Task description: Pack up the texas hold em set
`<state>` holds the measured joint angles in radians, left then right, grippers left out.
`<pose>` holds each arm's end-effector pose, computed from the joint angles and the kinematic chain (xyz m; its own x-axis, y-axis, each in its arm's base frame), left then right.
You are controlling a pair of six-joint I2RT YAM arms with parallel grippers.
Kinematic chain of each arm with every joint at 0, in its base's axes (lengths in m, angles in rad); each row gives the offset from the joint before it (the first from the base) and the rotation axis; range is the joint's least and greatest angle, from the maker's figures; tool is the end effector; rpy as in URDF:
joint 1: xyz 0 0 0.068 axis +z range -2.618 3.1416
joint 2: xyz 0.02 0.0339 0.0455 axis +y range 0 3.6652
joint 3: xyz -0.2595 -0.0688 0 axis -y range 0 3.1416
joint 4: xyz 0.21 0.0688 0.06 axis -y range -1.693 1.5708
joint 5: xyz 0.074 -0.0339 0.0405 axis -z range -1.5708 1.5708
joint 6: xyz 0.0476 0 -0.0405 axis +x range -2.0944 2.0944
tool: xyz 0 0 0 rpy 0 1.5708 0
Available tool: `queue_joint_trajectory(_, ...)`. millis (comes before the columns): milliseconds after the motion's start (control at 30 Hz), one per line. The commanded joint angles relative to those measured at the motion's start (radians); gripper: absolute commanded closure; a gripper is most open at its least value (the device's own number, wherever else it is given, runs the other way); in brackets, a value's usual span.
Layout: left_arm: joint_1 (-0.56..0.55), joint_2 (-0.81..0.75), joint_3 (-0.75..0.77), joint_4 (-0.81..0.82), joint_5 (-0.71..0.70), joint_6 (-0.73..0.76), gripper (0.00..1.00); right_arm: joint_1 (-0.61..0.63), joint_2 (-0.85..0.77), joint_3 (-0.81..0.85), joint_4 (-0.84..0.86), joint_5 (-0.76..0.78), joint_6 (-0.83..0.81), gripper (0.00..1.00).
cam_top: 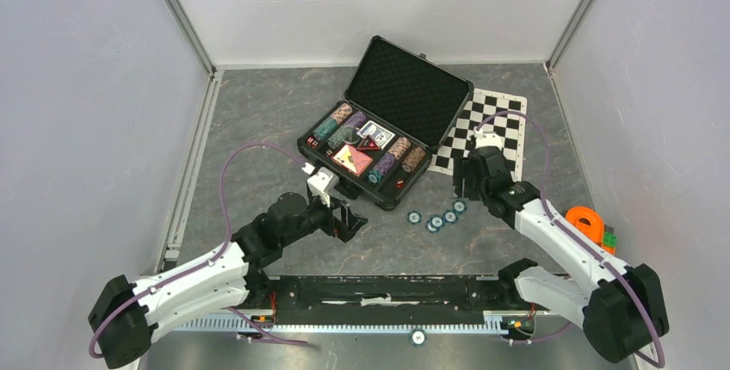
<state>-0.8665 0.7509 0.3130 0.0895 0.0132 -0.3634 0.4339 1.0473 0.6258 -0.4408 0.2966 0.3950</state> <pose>0.1033 -0.1225 0.2143 -0.4803 0.0164 -0.8769 0.6412 0.6888 -0.3383 0.1730 0.0648 0.2163 -0.7242 0.0700 -0.6860 0.0533 0.9975 0.0455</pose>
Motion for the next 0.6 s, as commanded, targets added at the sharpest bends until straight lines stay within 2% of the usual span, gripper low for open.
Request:
queue_joint_trajectory(0, -0.004, -0.032, -0.012, 0.088, 0.024, 0.043, 0.00, -0.011, -0.013, -0.027, 0.060, -0.055, -0.102, 0.08)
queue_joint_trajectory(33, -0.005, -0.032, -0.016, 0.092, 0.022, 0.042, 0.00, -0.011, -0.011, -0.039, 0.086, -0.155, -0.128, 0.02)
queue_joint_trajectory(100, -0.005, -0.026, -0.016, 0.093, 0.020, 0.037, 0.00, -0.011, -0.010, -0.059, 0.110, -0.208, -0.099, 0.02)
queue_joint_trajectory(233, -0.004, -0.015, -0.018, 0.095, 0.018, 0.029, 0.00, -0.011, 0.037, -0.041, 0.067, -0.148, -0.068, 0.02)
queue_joint_trajectory(400, -0.005, -0.028, -0.035, 0.096, -0.008, 0.025, 0.00, -0.011, 0.082, -0.026, 0.035, -0.147, -0.030, 0.02)
queue_joint_trajectory(567, -0.005, -0.049, -0.048, 0.096, -0.009, 0.024, 0.00, -0.011, 0.200, 0.103, -0.141, -0.028, 0.063, 0.02)
